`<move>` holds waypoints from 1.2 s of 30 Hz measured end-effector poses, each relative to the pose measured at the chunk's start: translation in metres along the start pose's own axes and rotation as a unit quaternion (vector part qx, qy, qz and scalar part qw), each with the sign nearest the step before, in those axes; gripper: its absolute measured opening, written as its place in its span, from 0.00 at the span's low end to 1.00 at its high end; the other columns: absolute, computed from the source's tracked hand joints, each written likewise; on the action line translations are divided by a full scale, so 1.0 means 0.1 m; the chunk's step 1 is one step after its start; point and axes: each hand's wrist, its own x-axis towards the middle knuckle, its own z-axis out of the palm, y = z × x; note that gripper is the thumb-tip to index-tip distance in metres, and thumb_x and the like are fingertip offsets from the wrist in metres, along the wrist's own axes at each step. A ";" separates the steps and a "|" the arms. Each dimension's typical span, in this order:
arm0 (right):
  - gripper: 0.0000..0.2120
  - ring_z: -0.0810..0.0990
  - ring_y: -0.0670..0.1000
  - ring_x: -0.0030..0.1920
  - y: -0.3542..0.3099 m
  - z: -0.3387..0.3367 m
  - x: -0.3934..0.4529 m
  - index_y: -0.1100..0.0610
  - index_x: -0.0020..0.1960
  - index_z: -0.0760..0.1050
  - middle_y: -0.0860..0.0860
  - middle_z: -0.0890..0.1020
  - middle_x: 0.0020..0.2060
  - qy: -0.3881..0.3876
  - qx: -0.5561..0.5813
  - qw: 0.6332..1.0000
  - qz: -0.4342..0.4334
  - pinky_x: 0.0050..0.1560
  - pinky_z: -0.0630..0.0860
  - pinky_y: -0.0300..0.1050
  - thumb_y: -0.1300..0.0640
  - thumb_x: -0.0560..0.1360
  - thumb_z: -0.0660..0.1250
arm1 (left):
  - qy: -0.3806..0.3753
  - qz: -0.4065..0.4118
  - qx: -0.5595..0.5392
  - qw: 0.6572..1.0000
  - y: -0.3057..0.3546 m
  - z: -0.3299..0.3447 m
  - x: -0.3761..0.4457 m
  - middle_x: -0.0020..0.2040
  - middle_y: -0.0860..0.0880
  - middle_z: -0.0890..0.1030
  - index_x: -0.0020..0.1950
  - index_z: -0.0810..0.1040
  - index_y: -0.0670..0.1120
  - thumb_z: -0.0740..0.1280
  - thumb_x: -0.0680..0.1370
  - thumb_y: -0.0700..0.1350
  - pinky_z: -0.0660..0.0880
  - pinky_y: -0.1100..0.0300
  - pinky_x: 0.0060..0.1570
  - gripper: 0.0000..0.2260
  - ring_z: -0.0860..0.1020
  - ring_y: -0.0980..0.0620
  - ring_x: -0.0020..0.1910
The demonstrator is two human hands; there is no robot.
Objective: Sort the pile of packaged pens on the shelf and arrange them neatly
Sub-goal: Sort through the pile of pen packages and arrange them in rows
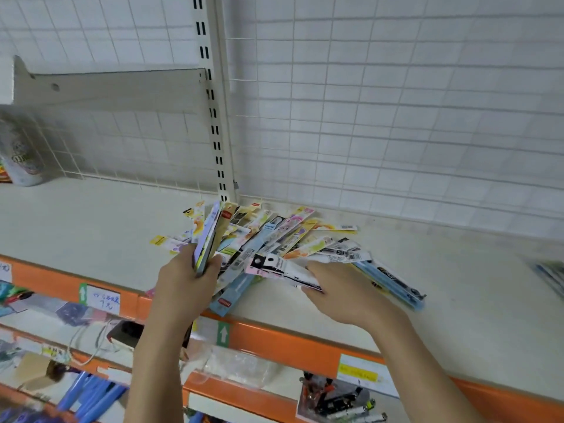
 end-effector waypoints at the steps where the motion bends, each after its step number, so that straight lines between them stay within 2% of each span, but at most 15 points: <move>1: 0.11 0.74 0.53 0.43 0.05 -0.02 -0.03 0.53 0.61 0.67 0.50 0.76 0.44 0.011 0.011 1.000 0.006 0.37 0.70 0.46 0.51 0.80 0.56 | -0.005 0.006 0.001 1.000 0.03 0.03 0.01 0.31 0.45 0.73 0.39 0.71 0.42 0.64 0.77 0.46 0.64 0.57 0.29 0.10 0.71 0.42 0.33; 3: 0.05 0.73 0.53 0.41 0.16 -0.07 -0.08 0.54 0.53 0.64 0.50 0.76 0.42 0.038 0.041 0.998 0.032 0.33 0.65 0.45 0.53 0.80 0.57 | -0.011 0.022 0.000 1.000 0.11 0.11 0.02 0.31 0.43 0.73 0.39 0.72 0.41 0.64 0.77 0.46 0.64 0.56 0.29 0.10 0.72 0.42 0.32; 4: 0.05 0.73 0.55 0.41 0.22 -0.09 -0.11 0.55 0.53 0.63 0.50 0.75 0.40 0.056 0.061 0.995 0.052 0.34 0.65 0.46 0.54 0.80 0.57 | -0.014 0.030 -0.003 0.999 0.15 0.15 0.02 0.29 0.44 0.72 0.38 0.70 0.43 0.64 0.77 0.45 0.63 0.57 0.28 0.11 0.70 0.44 0.30; 7: 0.09 0.77 0.58 0.42 0.42 -0.15 -0.16 0.56 0.59 0.64 0.52 0.78 0.41 0.126 0.127 0.978 0.107 0.40 0.71 0.48 0.55 0.80 0.57 | -0.027 0.049 -0.004 0.998 0.28 0.28 0.04 0.28 0.49 0.70 0.36 0.67 0.47 0.64 0.77 0.45 0.62 0.59 0.28 0.11 0.69 0.48 0.30; 10: 0.15 0.77 0.55 0.39 0.59 -0.21 -0.25 0.55 0.61 0.64 0.47 0.77 0.37 0.177 0.204 0.951 0.149 0.39 0.71 0.46 0.48 0.79 0.59 | -0.040 0.068 -0.001 0.997 0.40 0.42 0.07 0.32 0.49 0.72 0.41 0.70 0.44 0.66 0.77 0.45 0.63 0.61 0.29 0.08 0.70 0.46 0.33; 12: 0.20 0.78 0.54 0.40 0.69 -0.25 -0.32 0.53 0.62 0.64 0.49 0.79 0.40 0.200 0.241 0.933 0.179 0.41 0.73 0.47 0.44 0.76 0.63 | -0.049 0.080 -0.003 0.996 0.50 0.51 0.09 0.33 0.48 0.72 0.43 0.72 0.42 0.66 0.76 0.44 0.64 0.61 0.29 0.06 0.70 0.45 0.34; 14: 0.20 0.78 0.53 0.40 0.81 -0.29 -0.43 0.54 0.61 0.66 0.48 0.78 0.41 0.250 0.236 0.919 0.196 0.40 0.74 0.47 0.46 0.74 0.67 | -0.056 0.096 -0.010 0.994 0.62 0.60 0.11 0.31 0.46 0.72 0.42 0.72 0.40 0.66 0.76 0.42 0.63 0.60 0.29 0.06 0.69 0.46 0.31; 18: 0.11 0.71 0.50 0.30 1.13 -0.38 -0.66 0.60 0.55 0.66 0.45 0.71 0.31 0.403 0.261 0.854 0.202 0.33 0.74 0.51 0.56 0.77 0.64 | -0.061 0.095 -0.066 0.991 0.94 0.82 0.07 0.33 0.42 0.77 0.41 0.70 0.44 0.64 0.78 0.43 0.66 0.59 0.25 0.07 0.77 0.50 0.29; 21: 0.09 0.69 0.50 0.28 1.40 -0.40 -0.85 0.58 0.51 0.64 0.47 0.69 0.30 0.470 0.315 0.799 0.202 0.32 0.74 0.58 0.56 0.78 0.63 | -0.078 0.092 -0.121 0.985 1.21 1.05 -0.08 0.35 0.43 0.79 0.44 0.70 0.44 0.63 0.79 0.44 0.70 0.72 0.24 0.06 0.79 0.64 0.25; 23: 0.09 0.67 0.46 0.27 1.57 -0.38 -0.96 0.59 0.50 0.64 0.47 0.68 0.30 0.476 0.329 0.790 0.202 0.31 0.72 0.57 0.57 0.78 0.63 | -0.088 0.100 -0.135 0.982 1.37 1.22 -0.18 0.36 0.44 0.80 0.45 0.71 0.43 0.63 0.79 0.43 0.70 0.76 0.25 0.05 0.77 0.69 0.26; 26: 0.08 0.67 0.46 0.27 1.82 -0.28 -1.05 0.58 0.48 0.64 0.49 0.68 0.30 0.441 0.380 0.778 0.237 0.30 0.67 0.49 0.59 0.77 0.64 | -0.090 0.124 -0.144 0.978 1.57 1.47 -0.31 0.35 0.46 0.81 0.47 0.72 0.40 0.64 0.78 0.43 0.71 0.70 0.26 0.06 0.79 0.68 0.29; 29: 0.08 0.68 0.51 0.31 1.99 -0.18 -1.05 0.60 0.45 0.66 0.52 0.70 0.31 0.358 0.446 0.768 0.288 0.31 0.66 0.43 0.60 0.75 0.66 | -0.084 0.129 -0.162 0.975 1.78 1.68 -0.43 0.34 0.48 0.80 0.44 0.71 0.42 0.65 0.77 0.44 0.72 0.61 0.32 0.07 0.82 0.61 0.33; 32: 0.11 0.67 0.48 0.30 2.07 -0.15 -1.04 0.55 0.38 0.64 0.49 0.69 0.30 0.307 0.457 0.777 0.304 0.27 0.64 0.35 0.62 0.74 0.65 | -0.072 0.116 -0.217 0.967 2.01 1.84 -0.56 0.35 0.49 0.79 0.41 0.70 0.48 0.67 0.76 0.45 0.75 0.51 0.40 0.06 0.82 0.50 0.39; 34: 0.12 0.66 0.48 0.29 2.15 -0.18 -1.09 0.54 0.37 0.63 0.48 0.68 0.29 0.305 0.453 0.781 0.303 0.25 0.63 0.34 0.63 0.73 0.64 | -0.055 0.103 -0.260 0.958 2.12 1.99 -0.65 0.36 0.47 0.79 0.41 0.70 0.52 0.68 0.75 0.45 0.75 0.50 0.43 0.07 0.80 0.45 0.40; 36: 0.09 0.66 0.49 0.29 2.25 -0.24 -1.18 0.56 0.38 0.64 0.49 0.68 0.29 0.316 0.449 0.778 0.305 0.27 0.63 0.37 0.62 0.73 0.64 | -0.051 0.089 -0.279 0.955 2.21 2.18 -0.74 0.37 0.46 0.78 0.43 0.71 0.50 0.68 0.75 0.44 0.75 0.56 0.42 0.06 0.78 0.49 0.37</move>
